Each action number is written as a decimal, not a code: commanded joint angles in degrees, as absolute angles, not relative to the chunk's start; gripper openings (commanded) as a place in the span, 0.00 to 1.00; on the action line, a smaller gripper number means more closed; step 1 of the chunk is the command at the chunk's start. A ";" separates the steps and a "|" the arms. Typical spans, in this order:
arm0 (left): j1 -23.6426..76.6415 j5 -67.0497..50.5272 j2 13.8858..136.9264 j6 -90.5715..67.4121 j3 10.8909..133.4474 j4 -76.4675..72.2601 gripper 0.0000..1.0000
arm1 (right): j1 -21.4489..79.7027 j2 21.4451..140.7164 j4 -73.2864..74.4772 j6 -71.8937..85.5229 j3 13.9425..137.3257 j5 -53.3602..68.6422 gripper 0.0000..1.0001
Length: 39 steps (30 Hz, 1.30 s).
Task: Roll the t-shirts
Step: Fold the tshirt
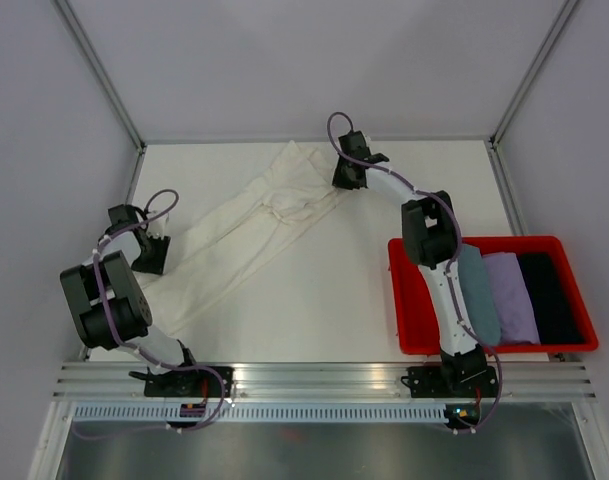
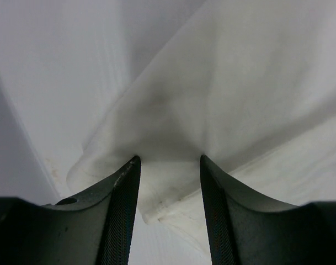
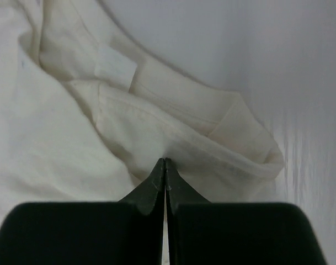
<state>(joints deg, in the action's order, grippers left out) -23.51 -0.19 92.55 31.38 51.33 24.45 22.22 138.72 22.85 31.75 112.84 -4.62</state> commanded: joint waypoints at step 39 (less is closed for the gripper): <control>-18.28 -15.02 72.60 32.08 45.97 47.20 0.59 | 14.95 137.98 6.32 53.70 102.71 3.26 0.00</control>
<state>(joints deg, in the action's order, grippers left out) -18.20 -11.25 74.00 33.61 46.17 46.15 16.78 133.03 3.90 51.33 95.37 4.12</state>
